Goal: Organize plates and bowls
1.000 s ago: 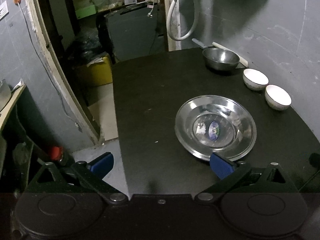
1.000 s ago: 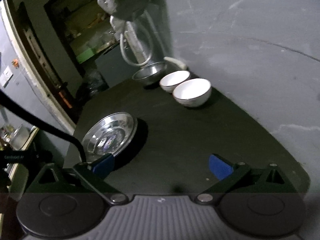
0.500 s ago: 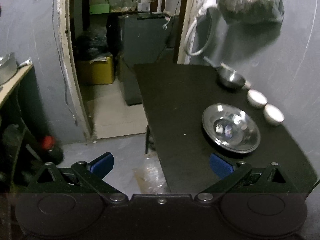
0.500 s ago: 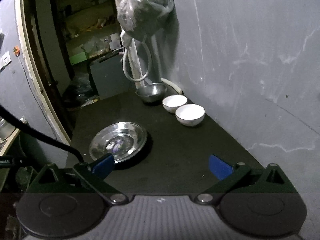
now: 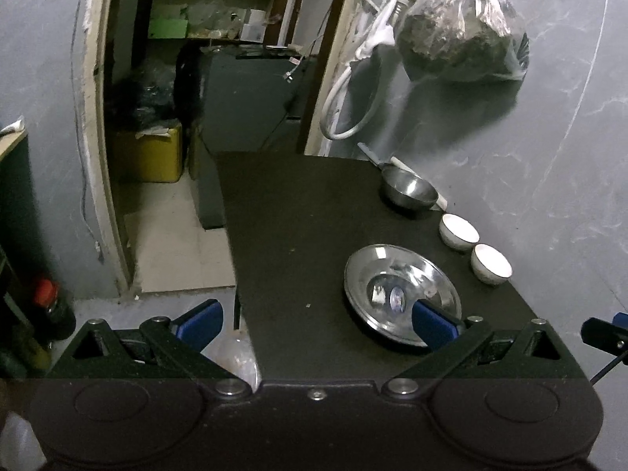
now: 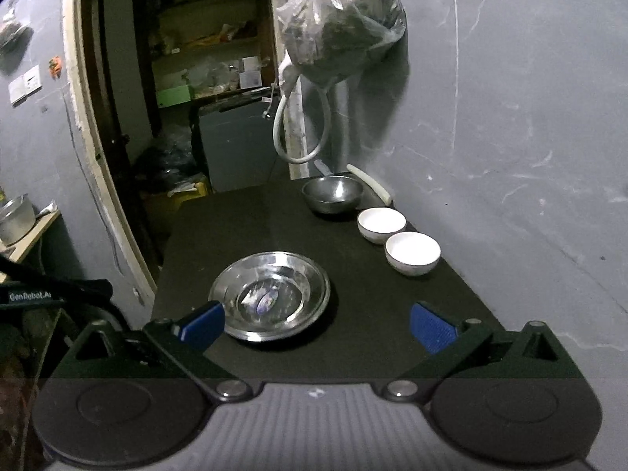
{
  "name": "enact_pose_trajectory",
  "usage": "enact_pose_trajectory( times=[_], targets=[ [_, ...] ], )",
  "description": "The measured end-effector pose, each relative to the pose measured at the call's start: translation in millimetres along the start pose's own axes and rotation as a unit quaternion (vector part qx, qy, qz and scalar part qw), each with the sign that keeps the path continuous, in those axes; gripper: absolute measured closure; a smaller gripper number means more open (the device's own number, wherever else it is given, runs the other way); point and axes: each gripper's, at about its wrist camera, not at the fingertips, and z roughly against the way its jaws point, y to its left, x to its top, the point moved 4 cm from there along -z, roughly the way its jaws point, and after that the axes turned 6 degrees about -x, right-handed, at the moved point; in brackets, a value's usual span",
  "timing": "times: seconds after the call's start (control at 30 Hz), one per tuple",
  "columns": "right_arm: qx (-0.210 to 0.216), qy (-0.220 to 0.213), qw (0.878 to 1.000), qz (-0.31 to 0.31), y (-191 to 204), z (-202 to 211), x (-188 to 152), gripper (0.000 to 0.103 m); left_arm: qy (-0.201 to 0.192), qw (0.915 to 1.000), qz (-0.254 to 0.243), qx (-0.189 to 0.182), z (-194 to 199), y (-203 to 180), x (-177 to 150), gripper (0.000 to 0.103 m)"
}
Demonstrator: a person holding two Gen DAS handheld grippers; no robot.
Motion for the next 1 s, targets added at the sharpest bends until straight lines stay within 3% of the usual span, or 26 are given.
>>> enact_pose_trajectory(
  times=[0.2, 0.43, 0.63, 0.8, 1.0],
  targets=[
    [0.023, 0.015, 0.999, 0.024, -14.7, -67.9, 25.4, 0.000, 0.020, 0.9993, -0.019, 0.025, -61.6, -21.5, 36.4, 0.001],
    [0.031, -0.003, 0.999, 0.008, -51.8, -163.5, 81.0, 0.000, 0.041, 0.9970, -0.008, 0.065, -144.0, -47.6, 98.3, 0.001],
    [0.035, -0.031, 0.999, -0.015, -66.6, -243.5, 122.2, 0.000, 0.029, 0.9953, -0.035, 0.086, -211.0, -66.8, 149.2, 0.001],
    [0.044, -0.021, 0.999, -0.017, -66.9, -300.8, 133.4, 0.003, 0.027, 0.9941, -0.061, 0.085, -268.3, -80.2, 178.2, 0.001],
    [0.042, 0.002, 0.999, -0.028, -67.4, -346.9, 135.2, 0.013, 0.031, 0.9968, -0.034, 0.066, -322.7, -85.0, 187.8, 0.001]
  ],
)
